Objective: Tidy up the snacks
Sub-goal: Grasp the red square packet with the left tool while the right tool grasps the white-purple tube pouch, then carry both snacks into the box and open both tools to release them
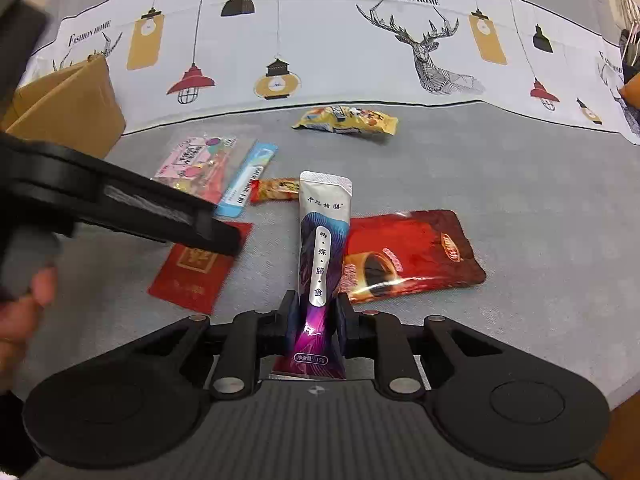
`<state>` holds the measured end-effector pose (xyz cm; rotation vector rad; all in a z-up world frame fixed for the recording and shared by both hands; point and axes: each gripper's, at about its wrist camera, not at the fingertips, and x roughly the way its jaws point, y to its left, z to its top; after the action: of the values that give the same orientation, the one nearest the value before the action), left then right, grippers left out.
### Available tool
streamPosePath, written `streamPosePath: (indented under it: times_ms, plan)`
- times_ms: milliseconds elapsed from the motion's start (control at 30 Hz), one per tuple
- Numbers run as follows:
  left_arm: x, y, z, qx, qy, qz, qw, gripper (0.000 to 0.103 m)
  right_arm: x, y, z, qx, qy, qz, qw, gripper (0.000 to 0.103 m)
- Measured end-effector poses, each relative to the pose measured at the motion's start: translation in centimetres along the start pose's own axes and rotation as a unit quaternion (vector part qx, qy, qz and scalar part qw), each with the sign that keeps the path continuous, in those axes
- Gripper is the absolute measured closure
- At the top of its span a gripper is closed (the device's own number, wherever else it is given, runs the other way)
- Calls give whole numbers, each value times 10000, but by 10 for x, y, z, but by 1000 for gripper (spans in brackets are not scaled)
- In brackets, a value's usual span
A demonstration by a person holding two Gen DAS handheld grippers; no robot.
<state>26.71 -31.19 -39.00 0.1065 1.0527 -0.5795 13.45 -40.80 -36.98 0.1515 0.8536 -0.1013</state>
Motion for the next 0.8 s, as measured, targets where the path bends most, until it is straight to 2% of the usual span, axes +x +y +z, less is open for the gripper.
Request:
streamPosePath:
  times_ms: [67,100,133,200,267,333,433,567,600,733,800]
  plan:
    - [5,-9,-5,305,-152,224,9992,36,8,-6,0,141,74,81,9998,82]
    - [7,-10,-7,410,-216,324,9984,48,13,-8,0,211,138,153,9996,82]
    - [6,-7,-9,411,-287,370,9981,50,16,-7,-1,251,178,205,9993,82]
    - [3,5,-8,192,-267,207,9992,58,19,-5,0,227,133,216,9994,80]
    - [-3,12,-5,108,-135,265,9995,58,22,-2,-1,188,132,200,9995,77]
    - [-13,18,-8,24,-32,421,9991,58,22,-1,1,194,144,205,9995,80]
    - [-28,33,-18,-56,54,398,9992,57,19,-1,0,287,186,242,9991,84]
    - [-37,51,-32,48,106,343,9993,53,8,7,-2,95,127,312,9994,83]
    - [-37,52,-33,68,87,308,9995,49,6,10,-1,25,82,367,9993,83]
    - [-33,47,-34,203,-27,362,9991,46,13,22,-1,-261,74,266,9993,79]
    - [-30,36,-37,556,-144,602,9965,48,22,24,0,-282,161,269,9991,69]
